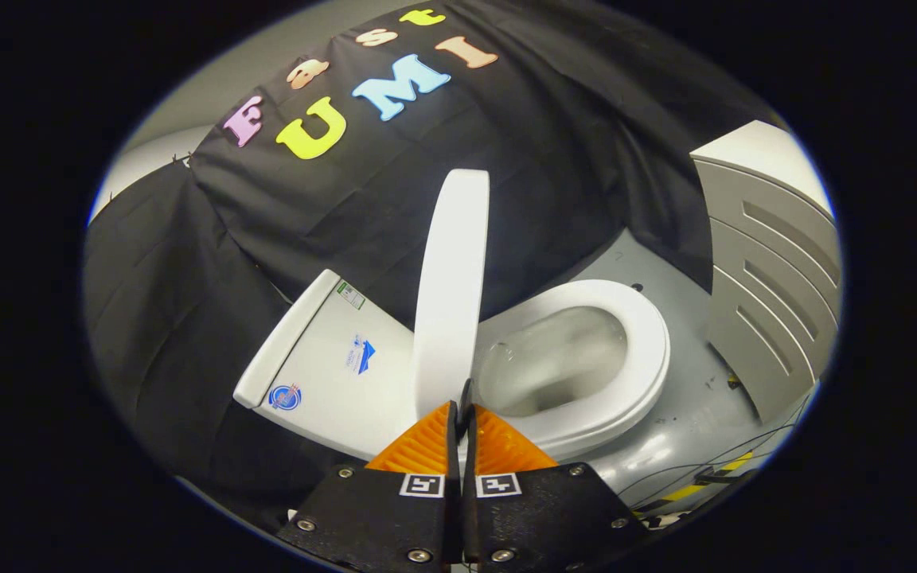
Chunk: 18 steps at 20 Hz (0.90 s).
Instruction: Open the toilet lid.
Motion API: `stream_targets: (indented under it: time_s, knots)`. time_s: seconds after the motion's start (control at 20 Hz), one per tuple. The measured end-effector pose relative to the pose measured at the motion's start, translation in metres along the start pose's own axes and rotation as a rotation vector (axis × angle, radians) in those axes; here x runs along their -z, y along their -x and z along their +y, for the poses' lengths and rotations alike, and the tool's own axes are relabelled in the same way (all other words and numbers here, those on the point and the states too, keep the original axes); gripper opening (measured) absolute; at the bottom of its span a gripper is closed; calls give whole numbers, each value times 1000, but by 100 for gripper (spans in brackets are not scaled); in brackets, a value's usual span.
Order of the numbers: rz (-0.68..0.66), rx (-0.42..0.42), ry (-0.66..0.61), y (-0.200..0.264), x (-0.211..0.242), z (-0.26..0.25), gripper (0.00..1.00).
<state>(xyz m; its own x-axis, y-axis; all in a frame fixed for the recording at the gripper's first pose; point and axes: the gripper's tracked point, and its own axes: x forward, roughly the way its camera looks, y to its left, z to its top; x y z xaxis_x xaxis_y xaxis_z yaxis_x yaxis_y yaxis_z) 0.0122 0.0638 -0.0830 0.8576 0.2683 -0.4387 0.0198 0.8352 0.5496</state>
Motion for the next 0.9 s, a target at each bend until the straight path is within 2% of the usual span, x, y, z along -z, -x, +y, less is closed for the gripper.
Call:
stream_targets:
  time_s: [0.9]
  knots:
    - [-55,-80,210,-8,2,118,0]
